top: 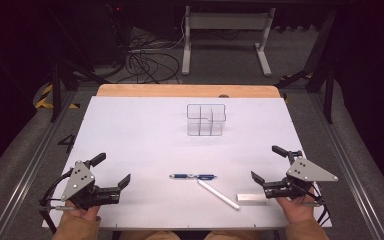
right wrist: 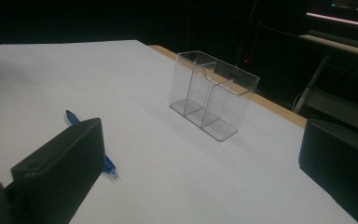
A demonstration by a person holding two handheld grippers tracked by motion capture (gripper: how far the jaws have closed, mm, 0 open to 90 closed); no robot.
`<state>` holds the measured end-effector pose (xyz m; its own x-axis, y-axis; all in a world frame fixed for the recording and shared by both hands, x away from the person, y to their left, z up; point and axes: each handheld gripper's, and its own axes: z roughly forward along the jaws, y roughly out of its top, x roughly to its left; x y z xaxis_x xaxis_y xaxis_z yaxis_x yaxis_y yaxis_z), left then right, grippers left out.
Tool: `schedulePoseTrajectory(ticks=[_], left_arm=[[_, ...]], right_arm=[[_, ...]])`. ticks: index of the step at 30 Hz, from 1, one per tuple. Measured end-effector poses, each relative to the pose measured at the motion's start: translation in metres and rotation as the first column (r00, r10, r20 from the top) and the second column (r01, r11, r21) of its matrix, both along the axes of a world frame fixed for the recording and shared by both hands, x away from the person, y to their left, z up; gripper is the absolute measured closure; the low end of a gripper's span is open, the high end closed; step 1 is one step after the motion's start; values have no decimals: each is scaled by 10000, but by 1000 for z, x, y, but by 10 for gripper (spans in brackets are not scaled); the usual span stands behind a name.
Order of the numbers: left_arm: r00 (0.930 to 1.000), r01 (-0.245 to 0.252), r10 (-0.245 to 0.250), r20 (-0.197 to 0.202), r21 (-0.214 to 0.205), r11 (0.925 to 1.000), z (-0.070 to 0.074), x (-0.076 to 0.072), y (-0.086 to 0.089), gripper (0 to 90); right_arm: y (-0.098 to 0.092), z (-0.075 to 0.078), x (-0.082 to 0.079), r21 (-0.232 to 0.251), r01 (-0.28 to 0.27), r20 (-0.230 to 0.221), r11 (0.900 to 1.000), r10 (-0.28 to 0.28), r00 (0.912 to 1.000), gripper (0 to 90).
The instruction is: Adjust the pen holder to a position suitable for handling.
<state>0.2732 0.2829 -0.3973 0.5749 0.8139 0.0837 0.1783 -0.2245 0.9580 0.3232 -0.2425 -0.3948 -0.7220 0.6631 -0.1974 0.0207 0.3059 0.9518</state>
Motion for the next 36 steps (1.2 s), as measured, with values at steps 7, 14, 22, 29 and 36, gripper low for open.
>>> schedulePoseTrajectory(ticks=[7, 14, 22, 29, 36], left_arm=[[9993, -309, 303, 203, 339, 9989, 0, -1, 0, 34], [9993, -296, 285, 225, 514, 9982, 0, 0, -1, 34], [9995, -263, 259, 165, 252, 9993, 1, 0, -1, 34], [9988, -431, 412, 268, 769, 9961, 2, 0, -3, 35], [9990, -393, 371, 267, 881, 9953, 5, -1, -2, 35]], right_arm=[[3, 0, -1, -19, -152, -13, 9999, 152, 9999, 17], [7, 1, 0, -175, -220, -47, 9996, 219, 9997, 23], [11, 1, 2, -252, -355, -169, 9991, 351, 9992, 31], [13, 4, 3, -225, -426, -331, 9988, 418, 9986, 33], [18, 11, 6, -336, -605, -454, 9976, 589, 9972, 40]])
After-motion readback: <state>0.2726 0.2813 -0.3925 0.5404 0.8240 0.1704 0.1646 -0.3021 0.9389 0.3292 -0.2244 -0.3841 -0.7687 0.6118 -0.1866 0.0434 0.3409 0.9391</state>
